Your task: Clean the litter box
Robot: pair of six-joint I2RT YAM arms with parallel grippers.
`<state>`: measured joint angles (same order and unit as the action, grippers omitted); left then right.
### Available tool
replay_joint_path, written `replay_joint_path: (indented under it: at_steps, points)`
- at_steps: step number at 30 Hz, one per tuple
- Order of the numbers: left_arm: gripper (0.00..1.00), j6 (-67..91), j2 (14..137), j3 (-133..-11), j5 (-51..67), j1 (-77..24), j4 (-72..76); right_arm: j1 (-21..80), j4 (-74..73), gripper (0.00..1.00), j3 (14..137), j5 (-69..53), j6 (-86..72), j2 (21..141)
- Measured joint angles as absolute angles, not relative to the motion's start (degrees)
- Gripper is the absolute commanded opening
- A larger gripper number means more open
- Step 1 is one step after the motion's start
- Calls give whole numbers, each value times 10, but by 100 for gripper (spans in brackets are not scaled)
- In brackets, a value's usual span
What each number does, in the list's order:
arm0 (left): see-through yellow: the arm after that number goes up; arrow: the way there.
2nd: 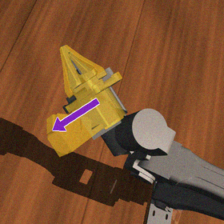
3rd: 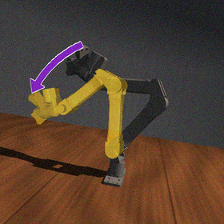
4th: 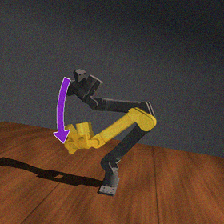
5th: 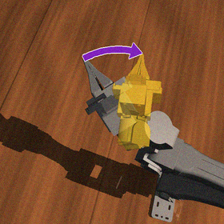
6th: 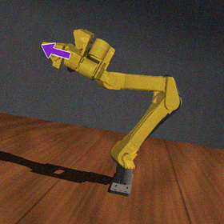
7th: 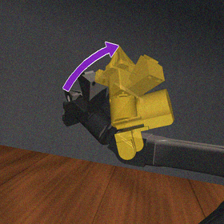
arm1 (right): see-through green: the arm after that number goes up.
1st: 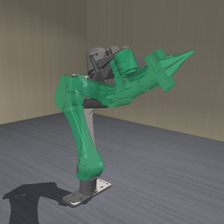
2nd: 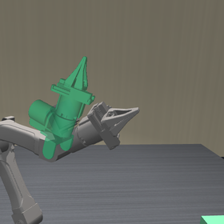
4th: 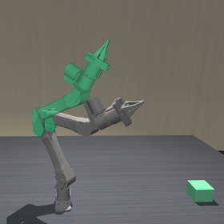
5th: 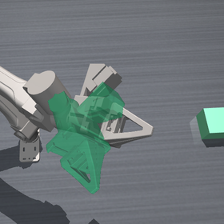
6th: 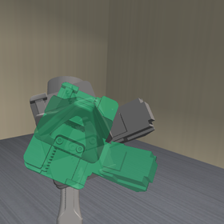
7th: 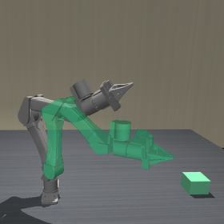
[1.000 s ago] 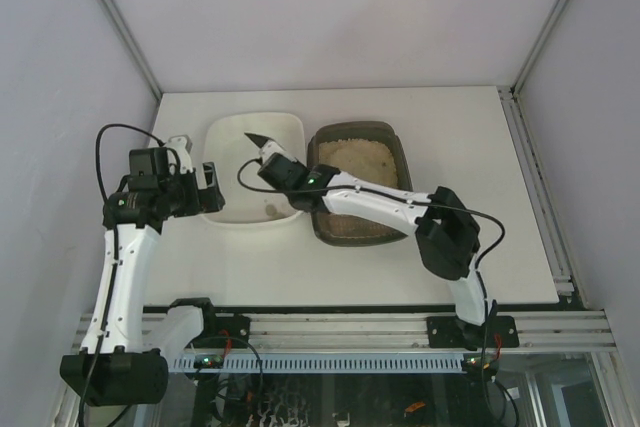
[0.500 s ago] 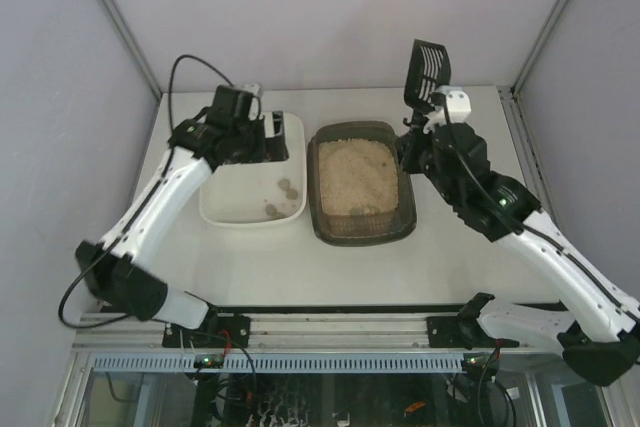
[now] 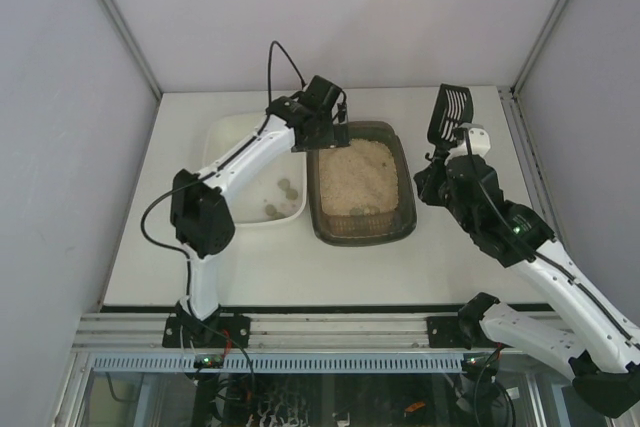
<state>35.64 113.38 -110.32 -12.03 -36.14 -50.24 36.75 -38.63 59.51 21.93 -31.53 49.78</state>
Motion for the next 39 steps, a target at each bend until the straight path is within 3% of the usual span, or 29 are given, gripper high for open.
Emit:
replay_joint_path:
  at_steps: [9,14,22,31,37,39]
  points:
    - [100,356,1195,-1122,-185,-365,-500,350,-377,0,575,215,-316,490]
    - [94,354,1194,-1080,-199,-369,-471,342,-369,0,559,207,-317,490]
    - [76,321,1199,-1073,-209,-375,-422,329,-354,0,538,192,-329,483]
    - [76,268,1215,-1073,-227,-383,-379,327,-341,0,521,189,-337,480]
    - [69,247,1235,-1073,-251,-383,-373,326,-331,0,505,187,-339,476]
    - [62,238,1244,-1073,-262,-383,-371,326,-327,0,502,183,-341,476]
